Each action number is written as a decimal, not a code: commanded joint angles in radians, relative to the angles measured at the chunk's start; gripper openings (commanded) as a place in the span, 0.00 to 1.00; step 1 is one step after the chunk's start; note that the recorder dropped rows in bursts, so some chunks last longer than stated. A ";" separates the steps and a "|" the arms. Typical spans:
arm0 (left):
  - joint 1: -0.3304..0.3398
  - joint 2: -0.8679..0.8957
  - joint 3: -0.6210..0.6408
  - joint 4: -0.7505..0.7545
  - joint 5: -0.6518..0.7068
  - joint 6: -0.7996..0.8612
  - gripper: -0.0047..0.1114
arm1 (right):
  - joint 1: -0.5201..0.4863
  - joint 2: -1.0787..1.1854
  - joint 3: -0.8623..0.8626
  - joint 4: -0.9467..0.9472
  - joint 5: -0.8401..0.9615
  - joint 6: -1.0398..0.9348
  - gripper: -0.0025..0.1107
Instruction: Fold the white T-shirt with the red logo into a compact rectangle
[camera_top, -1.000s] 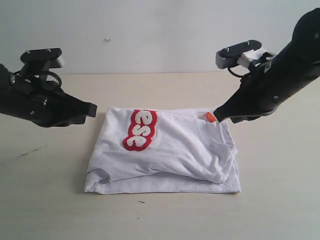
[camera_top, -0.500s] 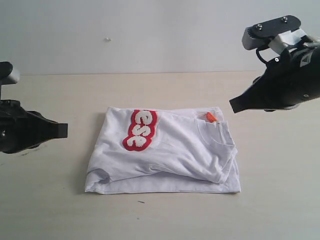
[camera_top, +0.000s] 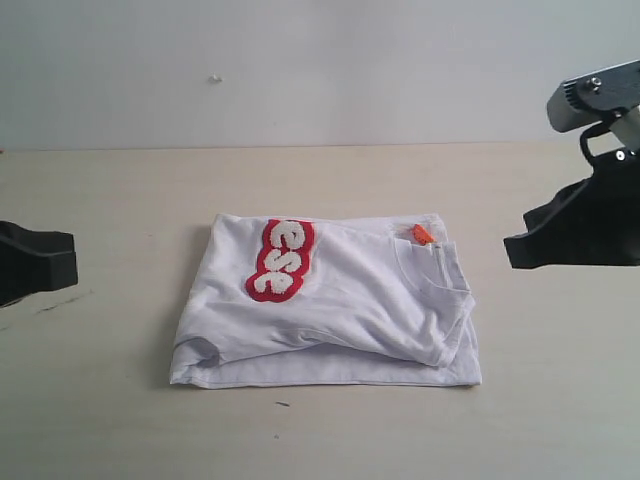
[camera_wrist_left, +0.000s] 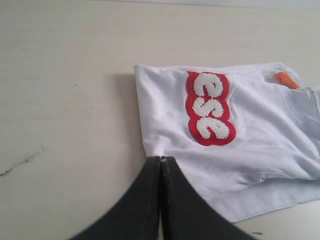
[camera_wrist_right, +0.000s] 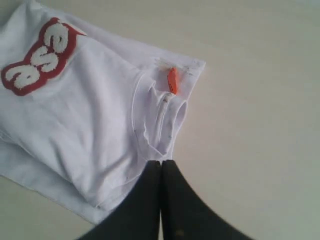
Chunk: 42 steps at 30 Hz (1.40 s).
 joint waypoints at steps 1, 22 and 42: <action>-0.005 -0.078 0.042 -0.008 -0.011 -0.004 0.04 | 0.000 -0.067 0.037 -0.001 -0.049 0.012 0.02; -0.005 -0.188 0.075 -0.005 -0.004 0.002 0.04 | 0.000 -0.132 0.043 -0.001 -0.026 0.012 0.02; 0.119 -0.320 0.075 -0.001 0.001 0.097 0.04 | 0.000 -0.132 0.043 -0.001 -0.026 0.012 0.02</action>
